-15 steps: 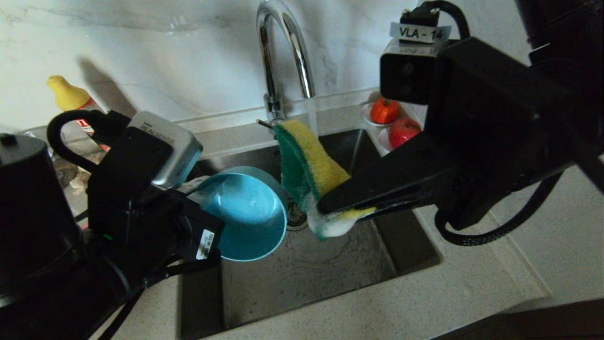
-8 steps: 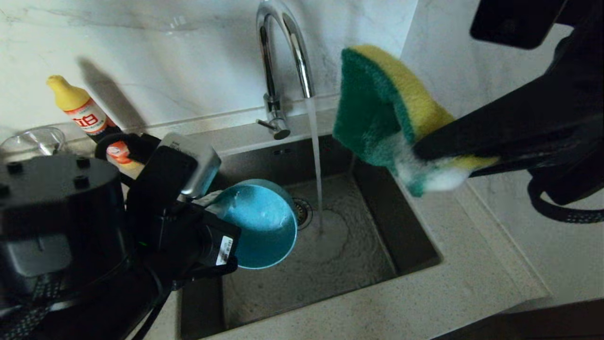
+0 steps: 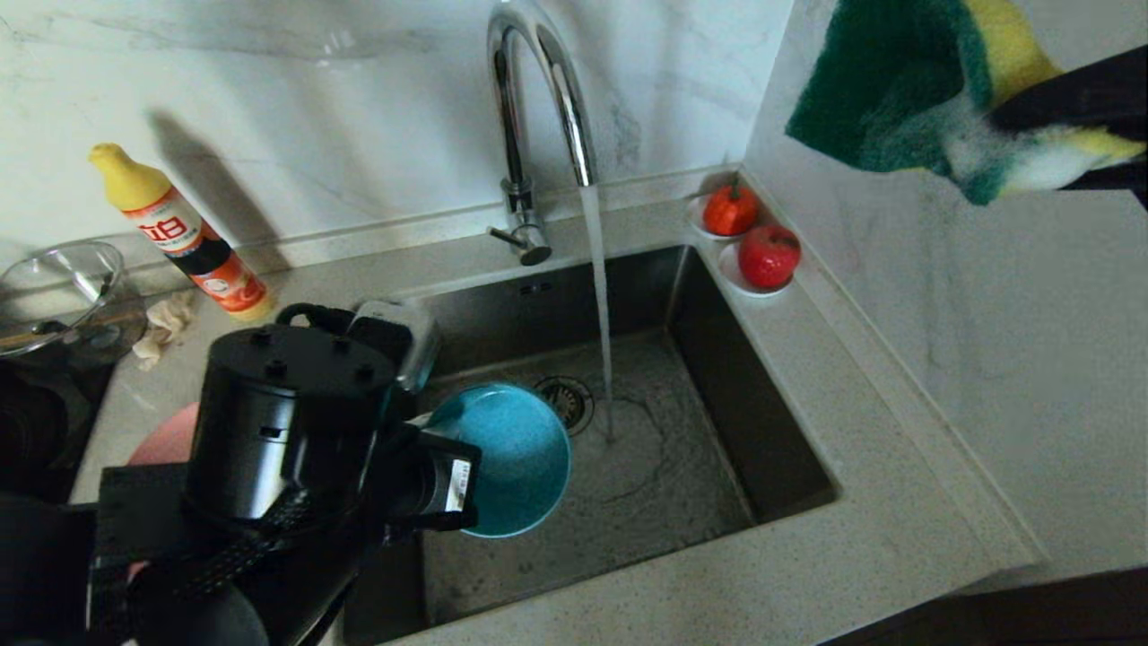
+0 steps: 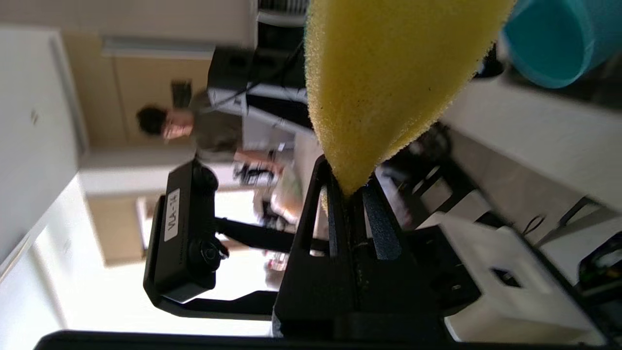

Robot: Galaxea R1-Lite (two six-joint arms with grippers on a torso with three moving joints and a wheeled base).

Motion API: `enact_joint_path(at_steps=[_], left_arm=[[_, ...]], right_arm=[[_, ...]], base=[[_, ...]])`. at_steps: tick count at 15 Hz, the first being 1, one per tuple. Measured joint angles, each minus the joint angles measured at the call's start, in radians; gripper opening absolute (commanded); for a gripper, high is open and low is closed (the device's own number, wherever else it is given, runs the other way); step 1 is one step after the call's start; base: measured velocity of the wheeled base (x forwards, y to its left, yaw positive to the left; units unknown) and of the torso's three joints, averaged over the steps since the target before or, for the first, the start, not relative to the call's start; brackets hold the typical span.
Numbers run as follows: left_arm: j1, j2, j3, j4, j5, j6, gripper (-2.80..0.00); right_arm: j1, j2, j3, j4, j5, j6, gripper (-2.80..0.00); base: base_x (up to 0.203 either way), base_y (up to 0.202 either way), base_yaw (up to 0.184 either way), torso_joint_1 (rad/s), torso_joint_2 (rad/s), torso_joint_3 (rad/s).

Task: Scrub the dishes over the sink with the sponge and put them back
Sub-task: Wipe the bowl, then rinse the bowl

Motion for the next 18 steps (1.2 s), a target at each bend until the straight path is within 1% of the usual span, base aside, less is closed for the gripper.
enact_joint_path(at_steps=[3, 7, 8, 11, 14, 17, 18], left_arm=[[0.034, 0.060, -0.091, 0.078, -0.050, -0.095, -2.80], [0.085, 0.139, -0.224, 0.208, -0.121, -0.236, -2.80], [0.095, 0.158, -0.250, 0.227, -0.129, -0.266, -2.80], [0.120, 0.207, -0.312, 0.233, -0.135, -0.336, -2.80], [0.134, 0.256, -0.372, 0.246, -0.138, -0.391, -2.80], [0.138, 0.299, -0.451, 0.314, -0.160, -0.471, -2.80], [0.139, 0.312, -0.472, 0.327, -0.169, -0.487, -2.80]], right_arm=[[-0.039, -0.018, 0.031, -0.009, 0.003, -0.021, -2.80], [-0.049, -0.038, 0.069, -0.011, 0.004, -0.030, -2.80], [-0.049, -0.042, 0.076, -0.011, 0.004, -0.034, -2.80], [-0.050, -0.060, 0.115, -0.013, 0.004, -0.052, -2.80], [-0.069, -0.089, 0.174, -0.060, 0.011, -0.055, -2.80], [-0.078, -0.119, 0.207, -0.066, 0.014, -0.055, -2.80], [-0.079, -0.125, 0.209, -0.066, 0.014, -0.055, -2.80]], base=[[0.000, 0.000, 0.000, 0.000, 0.00, 0.000], [0.000, 0.000, 0.000, 0.000, 0.00, 0.000], [0.000, 0.000, 0.000, 0.000, 0.00, 0.000], [0.000, 0.000, 0.000, 0.000, 0.00, 0.000], [0.000, 0.000, 0.000, 0.000, 0.00, 0.000], [0.000, 0.000, 0.000, 0.000, 0.00, 0.000], [0.000, 0.000, 0.000, 0.000, 0.00, 0.000]])
